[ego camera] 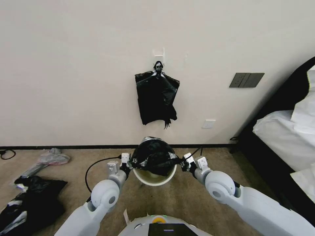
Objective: Place a trash bag onto the trash bin.
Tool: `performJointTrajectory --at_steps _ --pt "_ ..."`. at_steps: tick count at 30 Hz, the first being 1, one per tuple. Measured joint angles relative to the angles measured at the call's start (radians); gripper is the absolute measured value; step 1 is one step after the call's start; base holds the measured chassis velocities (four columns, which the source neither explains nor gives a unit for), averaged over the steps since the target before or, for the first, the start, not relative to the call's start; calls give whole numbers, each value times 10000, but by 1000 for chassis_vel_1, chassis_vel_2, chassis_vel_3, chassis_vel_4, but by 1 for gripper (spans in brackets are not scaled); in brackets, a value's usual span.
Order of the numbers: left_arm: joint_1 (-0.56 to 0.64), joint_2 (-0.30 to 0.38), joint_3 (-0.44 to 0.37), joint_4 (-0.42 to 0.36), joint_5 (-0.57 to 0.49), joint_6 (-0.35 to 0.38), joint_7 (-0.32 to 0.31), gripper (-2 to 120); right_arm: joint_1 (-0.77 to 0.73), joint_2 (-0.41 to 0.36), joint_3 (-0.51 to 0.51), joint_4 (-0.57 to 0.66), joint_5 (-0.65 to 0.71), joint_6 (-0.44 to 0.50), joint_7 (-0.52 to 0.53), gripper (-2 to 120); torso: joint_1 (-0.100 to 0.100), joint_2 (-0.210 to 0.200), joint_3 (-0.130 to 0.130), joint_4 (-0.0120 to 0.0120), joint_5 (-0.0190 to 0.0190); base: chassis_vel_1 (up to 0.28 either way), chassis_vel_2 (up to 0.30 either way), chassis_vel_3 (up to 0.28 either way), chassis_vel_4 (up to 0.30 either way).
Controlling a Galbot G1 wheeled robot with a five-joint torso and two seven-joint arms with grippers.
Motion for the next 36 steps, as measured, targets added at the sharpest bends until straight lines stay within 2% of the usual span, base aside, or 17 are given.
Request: performJointTrajectory --at_steps 1,4,7,8,9,12,13,16,17,18,19,21,26,29,31,34,36 --pt "0 0 0 0 0 0 0 1 0 0 0 0 0 0 0 21 0 0 0 0 0 0 0 0 0" --pt "-164 69 -12 135 -92 42 -88 1 -615 53 596 296 -258 342 33 36 0 0 0 -3 0 0 0 0 0" --pt "-209 95 -22 181 -117 54 -107 1 -810 66 848 410 -304 365 33 42 0 0 0 -3 1 0 0 0 0" --pt "-282 139 -29 284 -146 66 -139 1 -1170 69 1346 668 -336 373 26 51 1 0 0 -2 1 0 0 0 0" --pt "-282 139 -29 284 -146 66 -139 1 -1170 69 1346 668 -336 373 26 51 1 0 0 -2 1 0 0 0 0" --pt "-387 186 -12 410 -163 81 -163 1 -1648 -40 2152 1185 -297 346 -77 65 0 0 0 -3 1 0 0 0 0" --pt "-387 186 -12 410 -163 81 -163 1 -1648 -40 2152 1185 -297 346 -77 65 0 0 0 -3 1 0 0 0 0" --pt "-417 240 36 413 -115 94 -156 1 -1811 -156 2685 1765 -14 336 -245 79 0 0 0 -3 0 0 0 0 0" --pt "-417 240 36 413 -115 94 -156 1 -1811 -156 2685 1765 -14 336 -245 79 0 0 0 -3 0 0 0 0 0" --pt "-375 293 89 326 60 105 -98 1 -1686 -169 2788 2190 603 289 -364 86 0 0 0 -2 0 0 0 0 0" --pt "-375 293 89 326 60 105 -98 1 -1686 -169 2788 2190 603 289 -364 86 0 0 0 -2 0 0 0 0 0" --pt "-277 373 218 200 411 111 49 1 -1200 -40 2557 2650 1940 71 -379 96 0 0 -1 -1 -1 0 0 0 0" --pt "-125 537 424 -73 871 214 248 1 -312 252 1797 2532 3201 -198 -217 98 0 0 0 -1 0 0 0 0 0" --pt "-33 637 476 -220 1090 239 351 1 -128 311 1545 2316 3370 -279 -217 97 0 1 0 0 1 0 0 0 0" --pt "-2 674 486 -272 1154 247 389 1 -80 325 1423 2213 3389 -325 -229 94 0 0 0 0 1 0 0 0 0" --pt "69 772 493 -395 1307 258 486 1 48 313 1114 1898 3361 -482 -247 80 0 0 0 -2 2 0 0 0 0" --pt "86 776 493 -419 1320 258 495 1 77 273 1043 1810 3333 -517 -262 75 0 0 0 -2 1 0 0 0 0"
